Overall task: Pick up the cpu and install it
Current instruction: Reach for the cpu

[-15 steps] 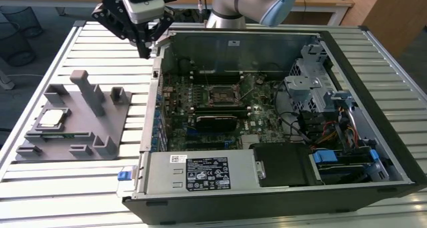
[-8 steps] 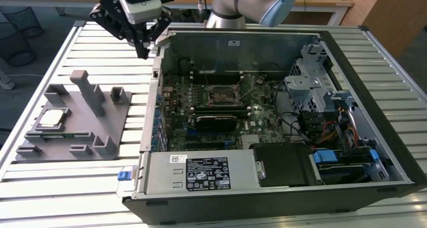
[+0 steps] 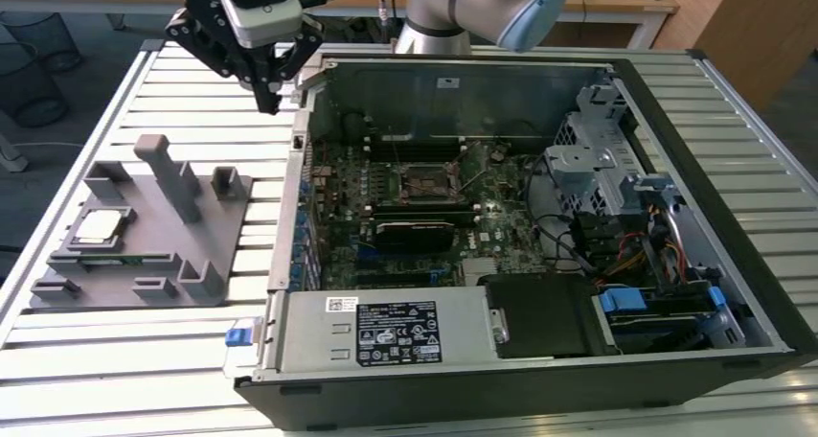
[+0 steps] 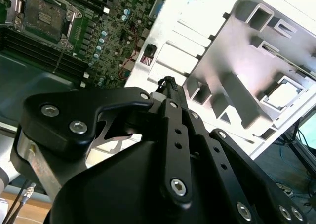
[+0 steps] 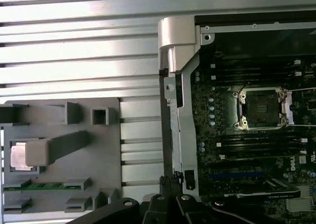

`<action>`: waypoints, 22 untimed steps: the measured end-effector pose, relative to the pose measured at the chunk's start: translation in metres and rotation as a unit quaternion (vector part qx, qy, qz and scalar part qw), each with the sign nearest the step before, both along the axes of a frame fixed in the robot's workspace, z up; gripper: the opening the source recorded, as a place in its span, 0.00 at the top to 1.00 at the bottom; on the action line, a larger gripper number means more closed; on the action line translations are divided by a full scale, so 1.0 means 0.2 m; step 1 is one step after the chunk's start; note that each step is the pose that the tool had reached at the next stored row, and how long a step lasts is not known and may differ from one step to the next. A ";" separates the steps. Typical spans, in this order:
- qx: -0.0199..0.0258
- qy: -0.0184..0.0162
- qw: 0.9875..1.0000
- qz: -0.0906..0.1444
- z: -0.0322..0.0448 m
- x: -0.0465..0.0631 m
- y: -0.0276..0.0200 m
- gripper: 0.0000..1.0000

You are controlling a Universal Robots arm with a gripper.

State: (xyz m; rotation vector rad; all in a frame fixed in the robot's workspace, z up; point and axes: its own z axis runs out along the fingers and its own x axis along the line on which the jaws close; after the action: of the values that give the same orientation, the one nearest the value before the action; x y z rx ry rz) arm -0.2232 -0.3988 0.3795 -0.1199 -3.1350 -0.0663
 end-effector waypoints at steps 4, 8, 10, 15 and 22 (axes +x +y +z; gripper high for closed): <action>0.000 0.001 1.000 0.000 -0.004 -0.01 0.000 0.89; 0.000 0.002 1.000 0.000 -0.008 -0.03 0.000 0.89; 0.000 0.002 1.000 0.000 -0.010 -0.04 0.000 0.89; 0.000 0.003 1.000 0.000 -0.014 -0.06 0.000 0.89; 0.000 0.003 1.000 0.000 -0.019 -0.09 0.000 0.89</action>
State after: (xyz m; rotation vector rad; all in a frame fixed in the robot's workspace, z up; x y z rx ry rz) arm -0.2416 -0.3987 0.3757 -0.1197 -3.1281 -0.0658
